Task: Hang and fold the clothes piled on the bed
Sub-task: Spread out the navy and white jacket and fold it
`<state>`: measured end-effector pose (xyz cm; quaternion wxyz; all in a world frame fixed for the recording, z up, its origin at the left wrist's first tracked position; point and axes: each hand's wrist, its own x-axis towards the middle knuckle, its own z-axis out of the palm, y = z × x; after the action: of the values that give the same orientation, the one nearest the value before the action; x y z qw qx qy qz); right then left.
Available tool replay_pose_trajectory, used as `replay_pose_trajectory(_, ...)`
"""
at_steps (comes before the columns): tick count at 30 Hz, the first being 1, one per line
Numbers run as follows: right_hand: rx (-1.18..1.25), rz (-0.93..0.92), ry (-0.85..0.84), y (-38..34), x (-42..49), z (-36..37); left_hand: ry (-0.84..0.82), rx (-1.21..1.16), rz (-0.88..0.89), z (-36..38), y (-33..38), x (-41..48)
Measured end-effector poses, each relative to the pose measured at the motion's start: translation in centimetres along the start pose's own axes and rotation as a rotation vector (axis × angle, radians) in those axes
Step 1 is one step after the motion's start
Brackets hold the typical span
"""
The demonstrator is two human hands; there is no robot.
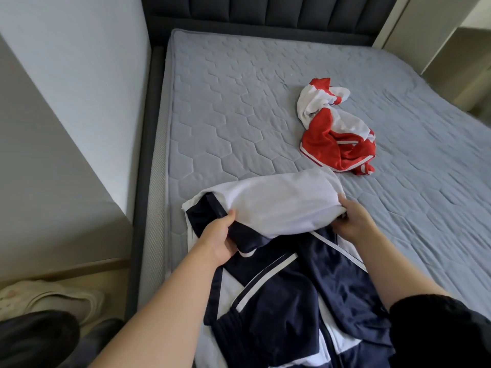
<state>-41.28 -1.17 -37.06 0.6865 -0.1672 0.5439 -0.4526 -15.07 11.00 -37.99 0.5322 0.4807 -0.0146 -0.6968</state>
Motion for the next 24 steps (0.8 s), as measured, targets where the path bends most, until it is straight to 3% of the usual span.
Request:
replay_pose_trajectory(4,-0.199,0.062,0.173,1.2,0.4,-2.0,-0.027,0.098,-0.076,-1.8,-1.1,-0.2)
replay_pose_trajectory(7,-0.265,0.074,0.148,1.2,0.2,-2.2,0.008,0.138,0.042,-1.3,-0.1,0.3)
replay_pose_trajectory(11,-0.187,0.042,0.062,1.1,0.2,-1.7,0.224,0.161,0.245,0.2,2.3,1.6)
replay_pose_trajectory(14,-0.079,0.033,0.087,1.0,0.1,-1.6,0.386,0.091,0.194,-0.1,2.7,2.3)
replay_pose_trajectory(17,-0.12,0.016,0.179,1.6,0.0,-1.9,0.475,0.061,0.131,-1.0,1.9,2.4)
replay_pose_trajectory(19,-0.189,0.022,0.165,2.1,-0.2,-2.1,0.43,0.089,0.125,-1.3,1.2,2.1)
replay_pose_trajectory(21,-0.192,0.022,0.097,2.2,-0.6,-2.3,0.264,0.102,0.112,-1.3,0.6,1.5)
replay_pose_trajectory(24,-0.145,0.071,-0.031,2.3,-1.3,-2.5,-0.008,0.414,-0.064,-1.3,-0.5,0.0)
